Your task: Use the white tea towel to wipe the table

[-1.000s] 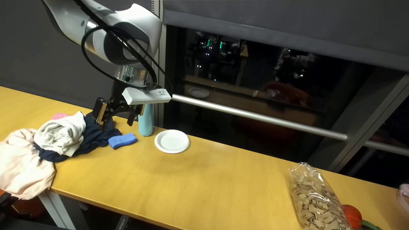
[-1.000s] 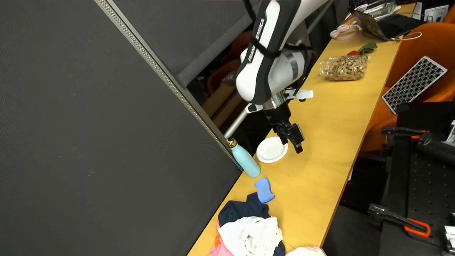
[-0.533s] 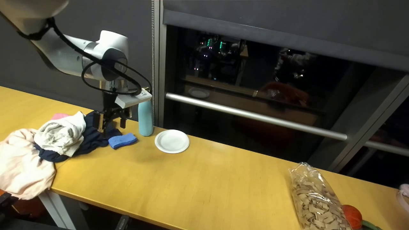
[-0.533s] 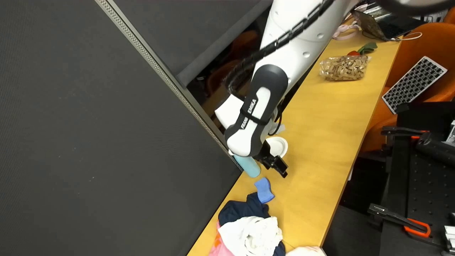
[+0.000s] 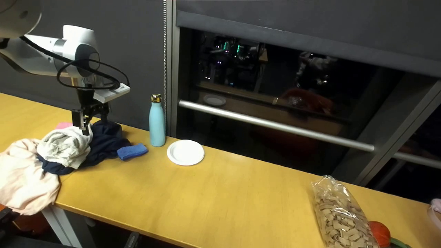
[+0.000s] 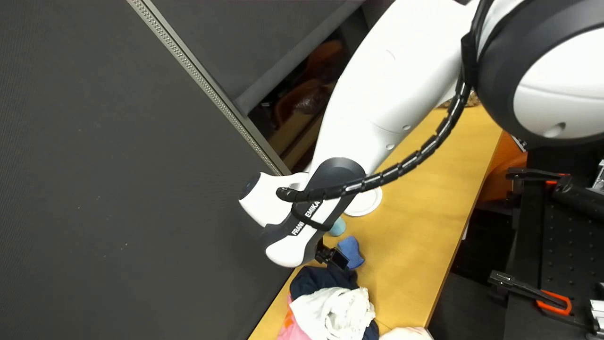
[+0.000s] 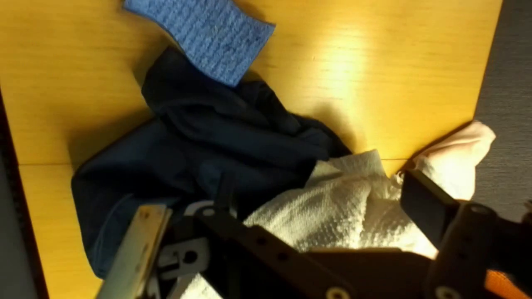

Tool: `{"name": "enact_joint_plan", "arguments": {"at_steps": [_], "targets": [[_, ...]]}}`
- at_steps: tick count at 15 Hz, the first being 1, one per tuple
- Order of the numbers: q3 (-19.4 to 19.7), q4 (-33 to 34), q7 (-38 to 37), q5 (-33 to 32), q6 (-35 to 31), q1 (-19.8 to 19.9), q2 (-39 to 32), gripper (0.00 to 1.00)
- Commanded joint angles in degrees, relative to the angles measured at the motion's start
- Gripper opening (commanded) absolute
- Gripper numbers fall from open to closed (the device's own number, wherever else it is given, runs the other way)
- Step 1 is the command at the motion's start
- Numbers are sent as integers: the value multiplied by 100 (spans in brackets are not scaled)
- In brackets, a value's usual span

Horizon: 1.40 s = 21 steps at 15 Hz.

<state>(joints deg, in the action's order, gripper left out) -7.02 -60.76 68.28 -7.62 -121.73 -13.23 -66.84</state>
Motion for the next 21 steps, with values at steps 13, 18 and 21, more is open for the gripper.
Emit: {"name": "enact_joint_plan", "arguments": {"at_steps": [13, 18, 21], "targets": [[15, 2796, 492, -138, 1305, -829, -1794, 42], [60, 2952, 370, -24, 1396, -729, -1691, 5], [98, 3040, 224, -19, 1543, -639, -1613, 0]]}}
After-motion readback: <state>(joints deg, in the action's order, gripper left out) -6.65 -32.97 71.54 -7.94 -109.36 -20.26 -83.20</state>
